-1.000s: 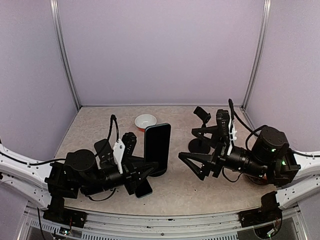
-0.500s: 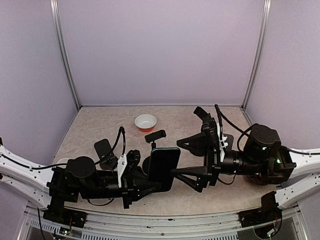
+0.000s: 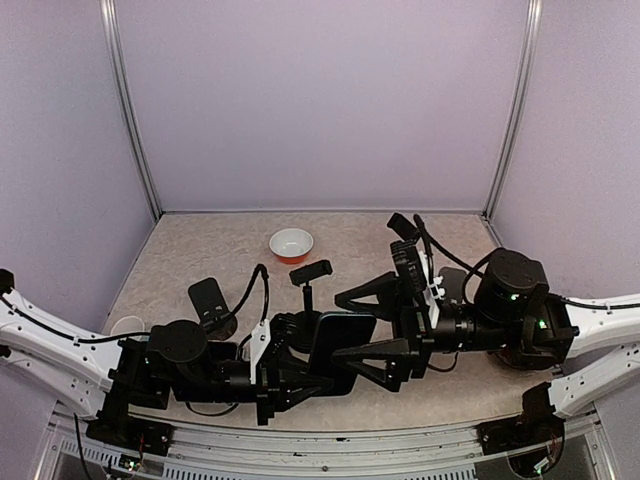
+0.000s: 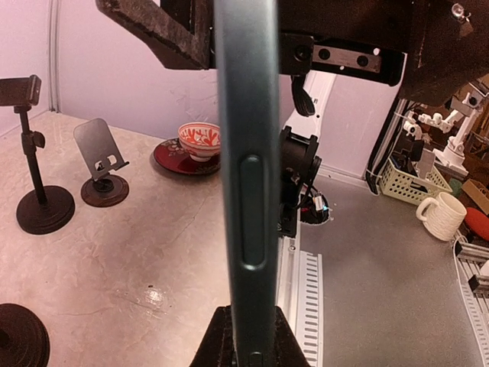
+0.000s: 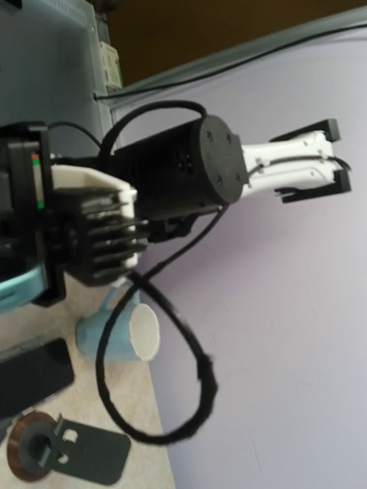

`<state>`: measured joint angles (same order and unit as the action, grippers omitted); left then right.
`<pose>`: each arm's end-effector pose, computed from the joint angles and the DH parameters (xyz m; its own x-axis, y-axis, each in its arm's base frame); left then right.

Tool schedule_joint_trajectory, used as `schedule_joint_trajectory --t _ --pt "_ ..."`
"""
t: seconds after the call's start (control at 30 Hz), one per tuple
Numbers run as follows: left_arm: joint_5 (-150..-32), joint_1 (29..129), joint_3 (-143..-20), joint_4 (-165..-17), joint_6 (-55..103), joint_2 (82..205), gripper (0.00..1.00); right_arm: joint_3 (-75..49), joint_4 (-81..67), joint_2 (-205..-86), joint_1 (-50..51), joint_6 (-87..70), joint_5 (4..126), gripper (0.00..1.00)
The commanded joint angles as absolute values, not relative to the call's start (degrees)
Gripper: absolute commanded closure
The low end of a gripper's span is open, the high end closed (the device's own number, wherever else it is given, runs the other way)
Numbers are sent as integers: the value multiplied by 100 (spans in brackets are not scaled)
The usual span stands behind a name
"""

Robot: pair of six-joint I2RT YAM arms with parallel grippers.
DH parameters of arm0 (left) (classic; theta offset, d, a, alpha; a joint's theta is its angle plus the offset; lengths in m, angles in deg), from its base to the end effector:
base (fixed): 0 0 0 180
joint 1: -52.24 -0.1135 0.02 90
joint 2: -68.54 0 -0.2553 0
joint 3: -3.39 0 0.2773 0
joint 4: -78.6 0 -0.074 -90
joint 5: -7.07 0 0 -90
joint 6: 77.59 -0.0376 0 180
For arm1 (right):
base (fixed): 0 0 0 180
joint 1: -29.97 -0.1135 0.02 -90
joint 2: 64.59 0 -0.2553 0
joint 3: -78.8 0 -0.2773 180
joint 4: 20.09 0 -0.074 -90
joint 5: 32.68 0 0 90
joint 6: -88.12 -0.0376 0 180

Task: Place the phone on the phone stand
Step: Pass from the left arm to the right

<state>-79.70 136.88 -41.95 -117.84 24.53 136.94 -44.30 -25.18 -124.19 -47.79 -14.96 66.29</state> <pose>0.0294 -0.2905 0.2294 -0.2181 0.0809 -0.9726 0.9645 0.1698 -0.2022 0.0534 0.2737 0.3253 -0.2173 0.0526 -0.9747 -0.9744 0.0465 0.2198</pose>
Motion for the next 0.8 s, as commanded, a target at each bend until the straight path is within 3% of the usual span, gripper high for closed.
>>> schedule_joint_trajectory --t 0.0,0.47,0.77 --pt "-8071 13714 -4361 -12340 2392 13707 100 -4312 -2729 -12584 -4738 -1586 6898 7" --pt "-7994 13709 -4354 -12332 2376 13728 100 -4236 -2844 -12783 -4720 -1603 7180 22" --pt "-7993 13705 -4425 -12327 2351 13815 100 -4233 -2939 -12842 -4694 -1584 7286 50"
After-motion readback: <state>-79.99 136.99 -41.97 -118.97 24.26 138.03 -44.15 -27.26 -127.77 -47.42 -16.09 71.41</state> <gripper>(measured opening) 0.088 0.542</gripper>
